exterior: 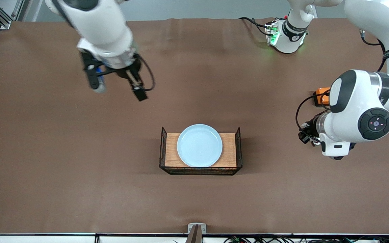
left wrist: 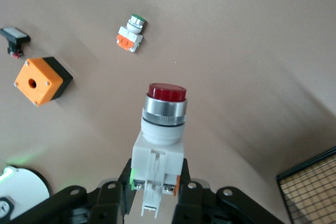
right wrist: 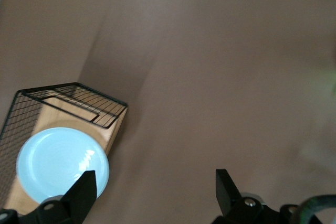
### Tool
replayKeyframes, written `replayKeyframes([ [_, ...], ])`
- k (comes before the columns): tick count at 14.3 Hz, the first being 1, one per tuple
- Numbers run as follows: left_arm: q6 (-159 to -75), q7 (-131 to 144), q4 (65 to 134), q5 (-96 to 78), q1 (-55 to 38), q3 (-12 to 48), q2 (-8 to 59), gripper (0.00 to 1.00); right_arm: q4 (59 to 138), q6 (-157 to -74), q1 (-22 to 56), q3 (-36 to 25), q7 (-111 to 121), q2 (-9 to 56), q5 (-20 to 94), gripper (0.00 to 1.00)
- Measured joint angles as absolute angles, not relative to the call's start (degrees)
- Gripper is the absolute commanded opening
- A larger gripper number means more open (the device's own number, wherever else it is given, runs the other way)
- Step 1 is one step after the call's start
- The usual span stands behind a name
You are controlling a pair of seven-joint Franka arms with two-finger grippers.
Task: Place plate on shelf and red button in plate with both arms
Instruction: 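Release the plate into the tray and withdraw the right gripper, then carry the red button with the left gripper over the plate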
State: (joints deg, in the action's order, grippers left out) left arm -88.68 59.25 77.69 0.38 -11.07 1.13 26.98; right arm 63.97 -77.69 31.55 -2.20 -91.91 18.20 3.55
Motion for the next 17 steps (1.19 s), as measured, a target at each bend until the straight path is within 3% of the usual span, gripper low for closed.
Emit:
replayKeyframes([
  [4,-88.5,66.4,75.4,0.4,-13.9,1.3,27.0,0.1,64.6,-72.2,21.1,-2.5,-67.5,14.6,3.5,1.0],
  [11,-88.2,74.3,71.8,0.2,-17.9,1.3,27.0,0.08,70.5,-72.3,5.2,-2.7,-34.5,10.3,3.5,1.0],
  [17,-92.9,80.6,71.7,0.2,-21.8,1.3,27.0,0.08,81.8,-84.2,-1.6,-2.7,-19.2,5.5,2.2,1.0],
])
